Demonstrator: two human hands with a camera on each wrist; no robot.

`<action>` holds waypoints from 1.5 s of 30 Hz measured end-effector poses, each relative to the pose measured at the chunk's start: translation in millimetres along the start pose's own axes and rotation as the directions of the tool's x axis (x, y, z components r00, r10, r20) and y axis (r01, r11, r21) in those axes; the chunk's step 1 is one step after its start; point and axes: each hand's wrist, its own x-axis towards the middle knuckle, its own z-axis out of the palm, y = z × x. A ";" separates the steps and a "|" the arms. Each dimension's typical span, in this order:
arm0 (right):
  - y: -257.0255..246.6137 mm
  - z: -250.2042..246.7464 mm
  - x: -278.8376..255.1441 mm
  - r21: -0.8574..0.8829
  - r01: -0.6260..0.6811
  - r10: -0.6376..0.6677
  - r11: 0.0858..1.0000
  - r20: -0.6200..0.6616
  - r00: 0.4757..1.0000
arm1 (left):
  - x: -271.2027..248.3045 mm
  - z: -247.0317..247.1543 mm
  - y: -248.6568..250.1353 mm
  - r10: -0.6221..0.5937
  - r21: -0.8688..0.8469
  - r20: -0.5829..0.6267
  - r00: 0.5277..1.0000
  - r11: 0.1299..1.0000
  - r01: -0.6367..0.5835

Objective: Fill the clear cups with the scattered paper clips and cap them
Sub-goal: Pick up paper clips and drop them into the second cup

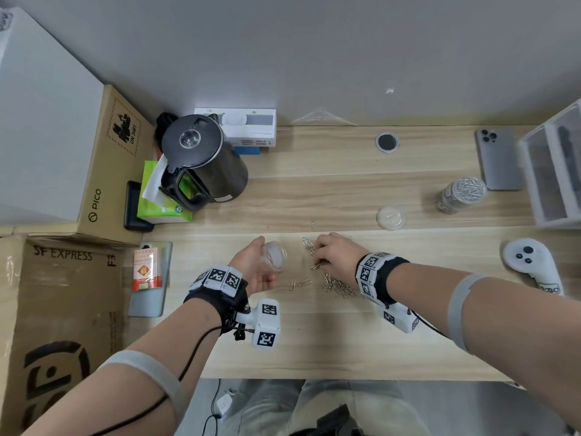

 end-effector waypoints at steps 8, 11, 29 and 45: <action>4.2 -26.5 -8.6 0.108 -0.104 0.109 0.989 -0.044 0.993 | -2.4 16.4 -0.9 -0.043 -0.071 0.037 0.998 0.996 0.045; 2.7 -35.6 -9.6 0.179 -0.126 0.141 0.976 -0.072 0.987 | -3.1 24.6 2.7 -0.041 -0.061 0.061 0.997 0.997 0.045; -44.8 -51.1 -6.9 0.312 -0.028 0.062 0.950 -0.101 0.993 | -6.9 46.7 6.5 -0.016 -0.120 0.172 0.985 0.992 0.037; -47.9 -45.8 -20.6 0.466 0.052 0.099 0.883 -0.295 0.950 | -9.2 52.2 -4.9 -0.015 -0.082 0.295 0.955 0.996 0.041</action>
